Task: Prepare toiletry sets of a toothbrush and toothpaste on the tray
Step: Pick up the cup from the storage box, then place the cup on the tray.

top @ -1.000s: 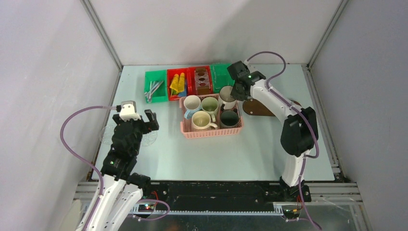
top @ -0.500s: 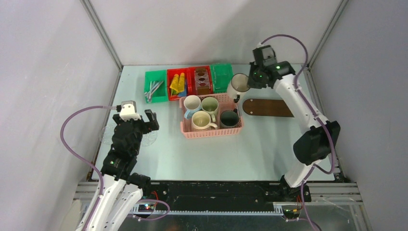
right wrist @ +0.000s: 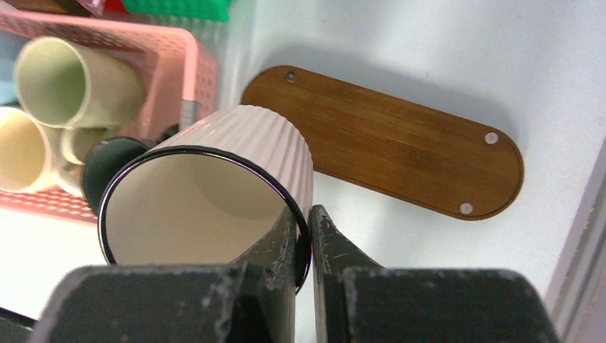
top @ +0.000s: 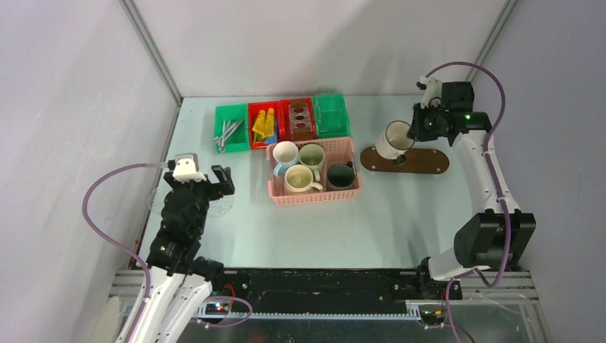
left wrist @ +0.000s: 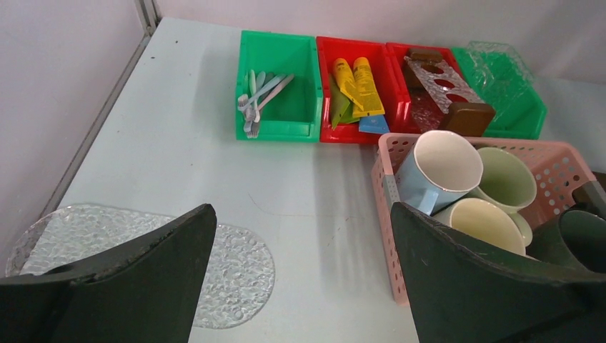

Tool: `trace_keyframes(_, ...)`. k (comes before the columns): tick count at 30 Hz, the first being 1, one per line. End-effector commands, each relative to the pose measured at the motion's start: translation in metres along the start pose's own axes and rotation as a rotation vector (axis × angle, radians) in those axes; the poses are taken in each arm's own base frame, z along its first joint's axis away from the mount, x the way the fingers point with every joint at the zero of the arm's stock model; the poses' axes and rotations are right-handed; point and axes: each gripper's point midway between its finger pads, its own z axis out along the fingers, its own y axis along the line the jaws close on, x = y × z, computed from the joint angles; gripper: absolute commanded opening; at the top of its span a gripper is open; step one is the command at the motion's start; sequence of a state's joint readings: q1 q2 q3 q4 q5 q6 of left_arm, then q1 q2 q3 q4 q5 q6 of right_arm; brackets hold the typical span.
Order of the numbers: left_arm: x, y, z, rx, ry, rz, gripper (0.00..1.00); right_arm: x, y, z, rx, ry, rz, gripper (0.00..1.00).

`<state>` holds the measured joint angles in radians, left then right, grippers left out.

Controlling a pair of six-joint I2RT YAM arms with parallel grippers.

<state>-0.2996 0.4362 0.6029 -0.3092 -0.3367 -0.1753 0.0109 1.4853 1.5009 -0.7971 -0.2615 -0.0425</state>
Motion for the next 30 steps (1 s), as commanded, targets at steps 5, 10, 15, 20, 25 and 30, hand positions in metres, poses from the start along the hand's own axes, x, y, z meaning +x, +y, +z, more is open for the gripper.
trace_keyframes(5,-0.016,-0.006,-0.008,0.039,-0.068,-0.033,1.0,-0.016,-0.076,0.011,-0.07,-0.101,-0.057,0.0)
trace_keyframes(10,-0.019,-0.006,-0.011,0.045,-0.082,-0.038,1.0,0.004,-0.122,0.021,-0.01,-0.017,-0.07,0.0)
trace_keyframes(15,-0.02,-0.006,-0.012,0.041,-0.088,-0.036,1.0,0.012,-0.154,0.027,0.064,0.037,-0.099,0.0)
trace_keyframes(20,-0.02,-0.001,-0.012,0.017,-0.09,-0.023,1.0,0.024,-0.177,0.041,0.104,0.08,-0.115,0.0)
trace_keyframes(25,-0.019,0.003,-0.01,-0.004,-0.088,-0.008,1.0,0.027,-0.195,0.047,0.169,0.096,-0.132,0.0)
trace_keyframes(30,-0.017,0.001,-0.008,-0.001,-0.082,0.002,1.0,0.028,-0.206,0.053,0.183,0.108,-0.153,0.0)
